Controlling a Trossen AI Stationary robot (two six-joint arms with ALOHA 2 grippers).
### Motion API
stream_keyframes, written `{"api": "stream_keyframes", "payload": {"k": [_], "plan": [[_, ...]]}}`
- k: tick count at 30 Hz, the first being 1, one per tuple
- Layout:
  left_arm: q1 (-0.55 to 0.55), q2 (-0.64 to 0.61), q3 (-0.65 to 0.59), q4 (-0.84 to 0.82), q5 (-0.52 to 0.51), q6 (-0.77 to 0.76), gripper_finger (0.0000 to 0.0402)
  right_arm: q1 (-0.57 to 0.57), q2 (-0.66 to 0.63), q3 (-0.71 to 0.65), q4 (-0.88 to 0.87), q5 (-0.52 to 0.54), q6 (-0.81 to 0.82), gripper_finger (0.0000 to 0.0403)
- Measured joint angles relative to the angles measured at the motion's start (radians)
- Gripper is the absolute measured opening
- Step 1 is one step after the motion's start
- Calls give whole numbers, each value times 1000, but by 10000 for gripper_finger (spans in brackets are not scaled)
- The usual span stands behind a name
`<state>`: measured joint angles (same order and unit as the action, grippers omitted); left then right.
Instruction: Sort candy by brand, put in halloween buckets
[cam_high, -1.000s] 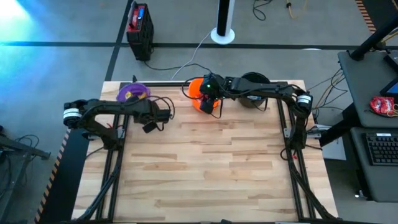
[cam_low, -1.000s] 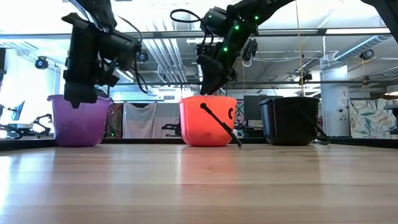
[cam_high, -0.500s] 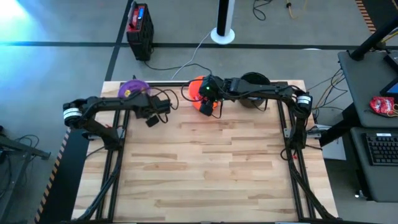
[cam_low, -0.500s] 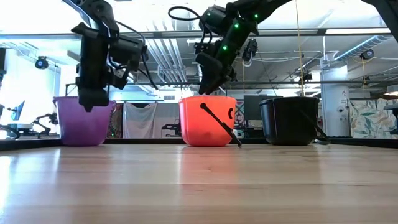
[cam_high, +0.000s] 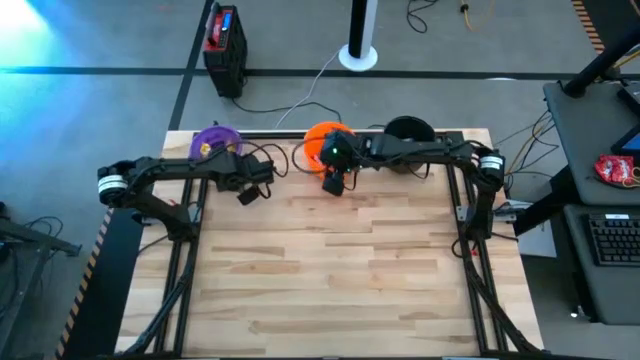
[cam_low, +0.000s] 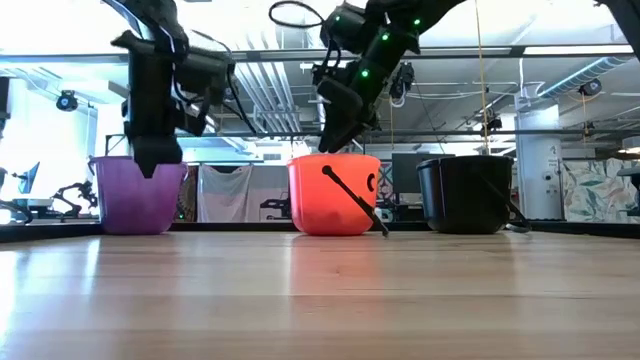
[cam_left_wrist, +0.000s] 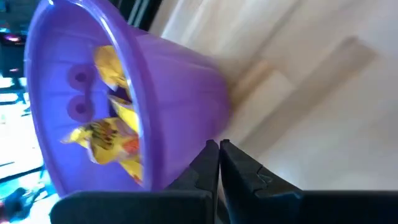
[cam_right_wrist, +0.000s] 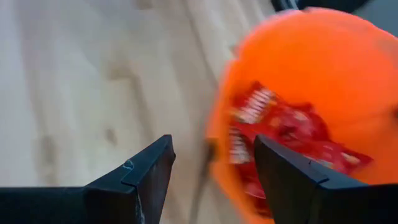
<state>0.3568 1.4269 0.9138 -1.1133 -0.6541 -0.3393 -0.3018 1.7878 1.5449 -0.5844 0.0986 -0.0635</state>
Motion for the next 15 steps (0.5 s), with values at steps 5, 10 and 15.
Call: {"api": "stream_keyframes", "payload": {"k": [5,10,15], "plan": [[-172,-87,1,-3,34,-64,0,73,-103,-165,181,-2,-12,215],[-437,-201,4,149,15,-26,0,147,-252,-382,402,-2,-17,215],[-670,-313,-47,463,-51,165,0,203,-412,-608,634,-3,-15,215]]}}
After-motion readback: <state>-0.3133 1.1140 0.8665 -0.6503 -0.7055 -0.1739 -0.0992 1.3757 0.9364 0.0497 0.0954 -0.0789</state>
